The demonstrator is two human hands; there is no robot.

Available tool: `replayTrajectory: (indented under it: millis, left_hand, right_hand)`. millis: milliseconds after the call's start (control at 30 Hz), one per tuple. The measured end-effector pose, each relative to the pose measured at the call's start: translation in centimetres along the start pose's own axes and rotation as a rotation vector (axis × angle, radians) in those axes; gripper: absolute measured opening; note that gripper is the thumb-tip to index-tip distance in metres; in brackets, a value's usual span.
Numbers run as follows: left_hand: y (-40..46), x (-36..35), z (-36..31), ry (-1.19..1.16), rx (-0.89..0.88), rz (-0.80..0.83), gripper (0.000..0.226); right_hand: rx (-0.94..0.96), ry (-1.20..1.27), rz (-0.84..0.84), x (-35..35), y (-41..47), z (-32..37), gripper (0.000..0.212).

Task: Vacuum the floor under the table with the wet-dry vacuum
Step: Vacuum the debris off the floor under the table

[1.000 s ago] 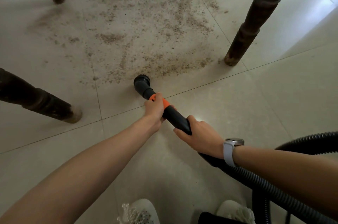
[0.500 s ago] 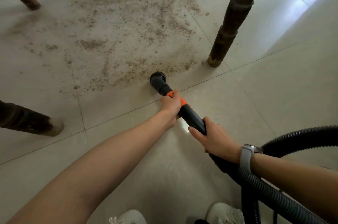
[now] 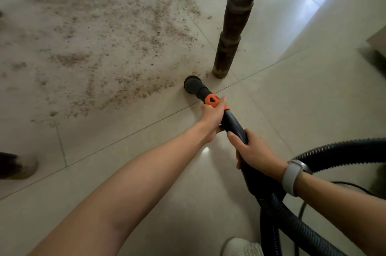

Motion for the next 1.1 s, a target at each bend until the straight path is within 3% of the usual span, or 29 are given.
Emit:
replayTrajectory:
  millis: [67, 233, 400, 567, 1100]
  left_hand:
    - [0.3, -1.2, -0.3, -0.009, -0.004, 0.053, 0.059]
    - [-0.1, -4.1, -0.6, 0.03, 0.008, 0.182, 0.022]
    - [-0.2, -5.3, -0.6, 0.084, -0.013, 0.208, 0.041]
    - [-0.3, -5.1, -1.2, 0.057, -0.044, 0.202, 0.052]
    - [-1.6, 0.5, -2.5, 0.1, -0.064, 0.091, 0.046]
  right_hand:
    - [-0.015, 0.093, -0.024, 0.7, 0.4, -0.4, 0.03]
    - [-0.044, 0.255, -0.089, 1.9, 0.9, -1.0, 0.03]
    - [-0.071, 0.313, -0.064, 2.2, 1.1, -1.6, 0.034]
    - [-0.109, 0.528, 0.06, 1.3, 1.8, -1.6, 0.037]
    - [-0.041, 0.435, 0.208, -2.5, 1.2, 2.0, 0.035]
Point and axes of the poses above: each hand's wrist, its own y-axis towards the middle knuckle, its own x-axis out of the back of the hand, z = x × y, the point moved 10 cm from there along y, towards the middle knuckle, and after that the axes turned 12 degrees about -y, right-handed, at the moved point
